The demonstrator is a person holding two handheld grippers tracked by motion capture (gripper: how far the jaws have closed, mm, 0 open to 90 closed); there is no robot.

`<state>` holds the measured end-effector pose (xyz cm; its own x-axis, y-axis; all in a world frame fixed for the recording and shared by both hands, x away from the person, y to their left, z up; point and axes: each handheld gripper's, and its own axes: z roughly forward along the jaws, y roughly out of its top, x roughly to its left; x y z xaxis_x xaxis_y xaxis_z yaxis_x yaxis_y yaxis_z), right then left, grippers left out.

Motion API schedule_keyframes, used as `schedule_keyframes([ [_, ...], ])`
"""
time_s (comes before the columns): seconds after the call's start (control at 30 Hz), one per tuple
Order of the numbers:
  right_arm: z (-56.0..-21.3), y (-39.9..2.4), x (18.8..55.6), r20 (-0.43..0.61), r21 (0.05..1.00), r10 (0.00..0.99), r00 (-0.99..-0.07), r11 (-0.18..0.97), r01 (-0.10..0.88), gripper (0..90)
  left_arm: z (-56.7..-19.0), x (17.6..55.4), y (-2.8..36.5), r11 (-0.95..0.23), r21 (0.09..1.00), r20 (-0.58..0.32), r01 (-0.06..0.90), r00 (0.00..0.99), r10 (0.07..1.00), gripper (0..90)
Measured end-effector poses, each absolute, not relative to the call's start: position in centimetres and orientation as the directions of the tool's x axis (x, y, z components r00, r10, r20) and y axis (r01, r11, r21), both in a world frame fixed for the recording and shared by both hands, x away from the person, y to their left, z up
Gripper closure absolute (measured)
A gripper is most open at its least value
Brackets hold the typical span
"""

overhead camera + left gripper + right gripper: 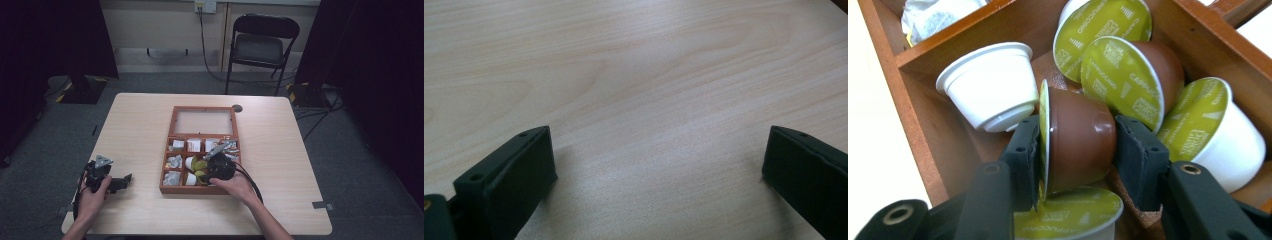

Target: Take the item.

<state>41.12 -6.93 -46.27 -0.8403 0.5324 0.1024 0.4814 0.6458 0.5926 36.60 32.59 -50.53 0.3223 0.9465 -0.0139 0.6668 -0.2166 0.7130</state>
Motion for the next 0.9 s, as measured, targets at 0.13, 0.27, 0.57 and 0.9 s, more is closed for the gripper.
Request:
schedule_keyframes([
  [0.13,-46.0,-7.2,41.1,0.107,0.607,0.538,-0.836,0.630,0.484,55.6,-50.5,36.6,32.6,-0.218,0.712,-0.015,0.668,0.324,0.946,0.0],
  [0.27,-45.8,-7.3,41.1,0.111,0.618,0.538,-0.836,0.621,0.482,55.5,-50.6,36.6,32.6,-0.213,0.715,-0.019,0.666,0.323,0.946,0.0],
  [0.57,-45.5,-7.5,41.0,0.109,0.640,0.537,-0.836,0.606,0.472,55.5,-50.6,36.6,32.6,-0.213,0.715,-0.019,0.666,0.323,0.946,0.0],
  [0.9,-44.8,-7.9,40.9,0.100,0.681,0.544,-0.833,0.573,0.456,55.5,-50.5,36.6,32.6,-0.214,0.712,-0.021,0.668,0.325,0.945,0.0],
])
